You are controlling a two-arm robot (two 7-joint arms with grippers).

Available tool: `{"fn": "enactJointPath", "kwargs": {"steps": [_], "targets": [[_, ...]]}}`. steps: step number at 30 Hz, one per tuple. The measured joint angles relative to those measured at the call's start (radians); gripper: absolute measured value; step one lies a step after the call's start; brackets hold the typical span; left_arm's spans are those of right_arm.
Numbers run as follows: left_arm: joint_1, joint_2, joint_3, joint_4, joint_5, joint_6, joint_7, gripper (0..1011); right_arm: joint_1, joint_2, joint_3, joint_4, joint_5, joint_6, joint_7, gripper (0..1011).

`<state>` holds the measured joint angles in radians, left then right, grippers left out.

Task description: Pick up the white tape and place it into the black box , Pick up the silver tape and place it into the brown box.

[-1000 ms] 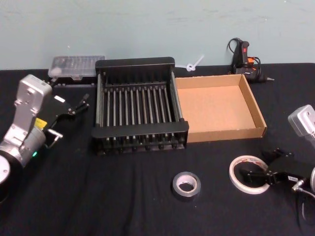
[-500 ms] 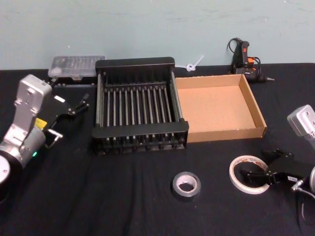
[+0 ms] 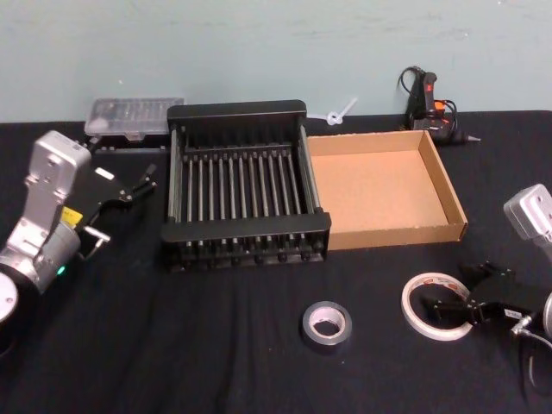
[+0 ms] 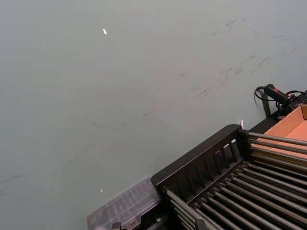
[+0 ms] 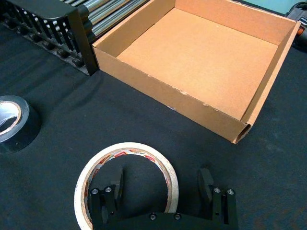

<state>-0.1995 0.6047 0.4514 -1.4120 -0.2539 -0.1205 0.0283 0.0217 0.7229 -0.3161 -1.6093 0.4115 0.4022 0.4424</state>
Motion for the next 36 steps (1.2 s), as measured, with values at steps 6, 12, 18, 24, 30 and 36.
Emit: {"fn": "enactJointPath", "kwargs": {"steps": [6,12,18,24,30,36], "targets": [[0.0,0.0,0.0,0.0,0.0,0.0,0.0,1001,0.0,0.0,0.001,0.0,0.0,0.0,0.0,1003],[0.0,0.0,0.0,0.0,0.0,0.0,0.0,1002,-0.001,0.0,0.001,-0.001,0.0,-0.001,0.0,882],[0.0,0.0,0.0,0.0,0.0,0.0,0.0,1001,-0.001,0.0,0.001,-0.001,0.0,-0.001,0.0,731],[0.0,0.0,0.0,0.0,0.0,0.0,0.0,1001,-0.001,0.0,0.001,-0.001,0.0,-0.001,0.0,531],[0.0,0.0,0.0,0.0,0.0,0.0,0.0,1001,-0.001,0.0,0.001,-0.001,0.0,-0.002,0.0,342],[0.0,0.0,0.0,0.0,0.0,0.0,0.0,1001,-0.001,0.0,0.001,-0.001,0.0,-0.002,0.0,144]]}}
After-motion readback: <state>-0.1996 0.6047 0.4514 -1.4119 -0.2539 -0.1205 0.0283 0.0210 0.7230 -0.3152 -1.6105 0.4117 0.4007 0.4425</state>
